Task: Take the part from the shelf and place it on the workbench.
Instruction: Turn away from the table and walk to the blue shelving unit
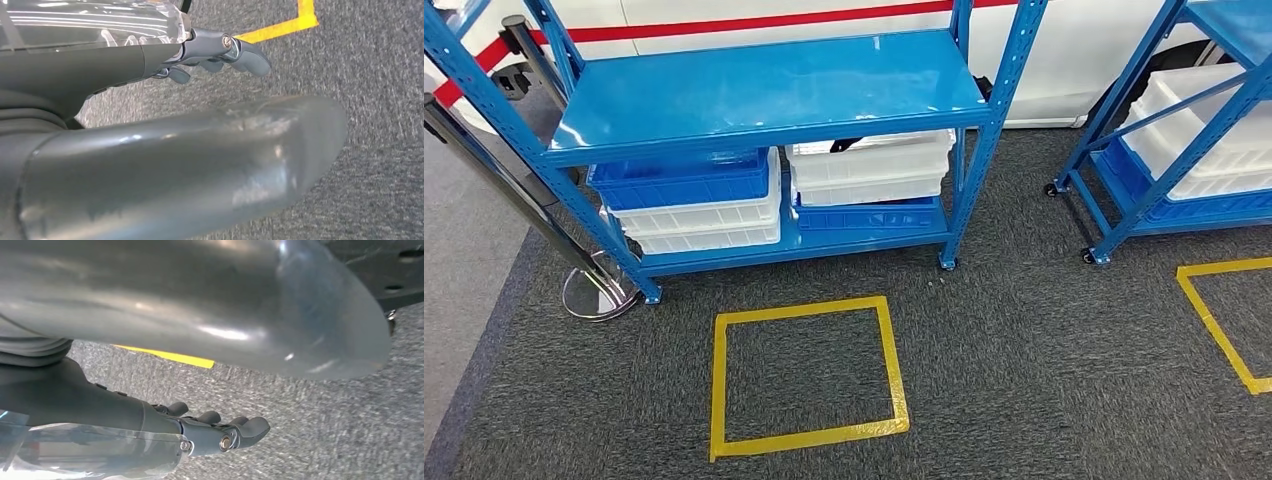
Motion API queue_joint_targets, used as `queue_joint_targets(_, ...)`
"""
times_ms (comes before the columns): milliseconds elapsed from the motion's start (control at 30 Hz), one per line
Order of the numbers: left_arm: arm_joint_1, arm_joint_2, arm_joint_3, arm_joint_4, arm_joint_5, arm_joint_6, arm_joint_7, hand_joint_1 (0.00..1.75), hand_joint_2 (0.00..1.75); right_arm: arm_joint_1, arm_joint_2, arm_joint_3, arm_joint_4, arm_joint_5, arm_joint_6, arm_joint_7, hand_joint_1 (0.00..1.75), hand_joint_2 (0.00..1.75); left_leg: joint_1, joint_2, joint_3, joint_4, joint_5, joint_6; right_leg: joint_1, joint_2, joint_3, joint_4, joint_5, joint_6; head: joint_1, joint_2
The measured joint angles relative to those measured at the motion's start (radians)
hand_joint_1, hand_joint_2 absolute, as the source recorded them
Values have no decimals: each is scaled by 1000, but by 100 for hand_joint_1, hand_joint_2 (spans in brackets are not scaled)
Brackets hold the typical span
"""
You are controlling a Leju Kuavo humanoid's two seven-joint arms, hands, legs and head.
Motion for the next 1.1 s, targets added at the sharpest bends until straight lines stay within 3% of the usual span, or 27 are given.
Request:
queue_joint_targets(33,0,0,0,0,0,0,1,0,0,0,0,0,-1,0,1,0,0,0,0,0,-13,-5,29,1,0,1,13,0,-10,1,0,0)
queue_joint_targets(100,1,0,0,0,2,0,2,0,0,1,1,-1,-2,0,2,0,0,0,-1,1,10,-116,128,9,0,2,44,0,-34,6,0,0)
queue_joint_targets(133,1,0,0,0,3,0,3,0,0,2,2,-2,-3,0,2,0,0,0,-3,3,29,-174,164,16,2,2,57,0,-46,11,1,0)
queue_joint_targets(200,2,0,0,0,7,1,5,0,0,1,4,-4,-5,0,3,1,0,0,-10,7,58,-242,176,30,3,2,74,-2,-64,24,2,0)
queue_joint_targets(300,1,-1,0,0,15,3,5,0,0,-2,7,-5,-12,0,11,1,0,0,-9,3,89,-269,149,51,2,1,75,26,-49,46,2,0)
queue_joint_targets(333,1,-2,0,-1,18,4,5,0,0,-3,8,-5,-15,0,15,1,0,0,-7,1,104,-280,144,59,1,1,56,65,-37,52,3,0)
queue_joint_targets(400,1,-3,0,-1,23,8,3,0,0,-4,9,-5,-21,0,20,0,0,0,-5,0,139,-300,130,67,-1,3,-22,180,-40,58,5,0)
queue_joint_targets(467,1,-4,0,-1,29,13,0,0,0,-2,9,-6,-26,0,21,0,0,0,-5,-2,168,-308,110,69,-1,4,-114,273,-89,63,6,0)
queue_joint_targets(533,0,-5,0,-1,33,17,-2,0,0,3,9,-6,-30,0,21,0,0,0,-5,-7,202,-309,84,67,-1,4,-175,281,-121,65,6,0)
queue_joint_targets(567,0,-5,0,-1,34,18,-2,0,0,5,9,-7,-32,0,22,0,0,0,-5,-9,222,-309,68,64,-1,4,-188,250,-108,64,7,0)
queue_joint_targets(600,1,-5,0,-1,36,18,-2,0,0,8,9,-7,-34,0,22,0,0,0,-5,-10,241,-310,52,62,-1,3,-192,201,-66,61,7,0)
queue_joint_targets(667,1,-6,0,-1,39,19,-3,0,0,13,9,-11,-37,0,24,0,0,0,-7,-11,273,-312,20,54,4,2,-195,97,63,49,8,0)
queue_joint_targets(700,1,-7,0,-1,40,19,-3,0,0,13,10,-13,-38,0,25,0,0,0,-8,-11,287,-319,6,48,7,2,-194,68,107,41,7,0)
queue_joint_targets(733,1,-7,0,-1,42,20,-3,0,0,13,11,-14,-41,0,27,0,0,0,-9,-12,302,-324,-1,41,9,2,-189,52,126,33,6,0)
queue_joint_targets(800,-2,-7,0,-1,43,21,-4,0,0,12,16,-15,-45,0,31,0,0,0,-10,-11,316,-309,13,28,9,5,-160,40,108,18,3,0)
queue_joint_targets(833,-3,-7,0,-2,43,21,-4,0,0,13,18,-15,-47,0,32,0,0,0,-9,-9,303,-266,34,24,7,6,-141,30,99,10,1,0)
queue_joint_targets(900,-5,-7,-1,-2,48,24,-4,0,0,13,21,-15,-51,0,33,0,0,0,-7,-6,223,-134,58,16,5,7,-97,12,78,-1,-5,0)
queue_joint_targets(933,-5,-7,-1,-2,50,26,-5,0,0,13,22,-15,-53,0,34,0,0,0,-6,-4,174,-73,40,12,6,7,-74,5,64,-4,-7,0)
queue_joint_targets(967,-5,-7,-1,-2,53,29,-6,0,0,12,23,-15,-55,0,34,0,0,0,-5,-3,129,-34,-3,8,6,8,-51,-1,49,-5,-8,0)
queue_joint_targets(1033,-5,-7,-1,-2,58,33,-9,0,0,13,25,-16,-57,0,35,0,0,0,-5,-3,64,-26,-105,5,5,11,-2,-7,15,-5,-8,0)
queue_joint_targets(1067,-5,-8,-1,-2,61,35,-11,0,0,13,26,-16,-59,1,37,0,0,0,-4,-2,43,-51,-127,6,5,13,23,-9,-2,-4,-8,0)
queue_joint_targets(1100,-4,-8,-1,-2,63,35,-12,0,0,14,27,-16,-60,1,38,1,0,0,-4,-2,28,-91,-106,9,6,14,47,-9,-21,-2,-8,0)
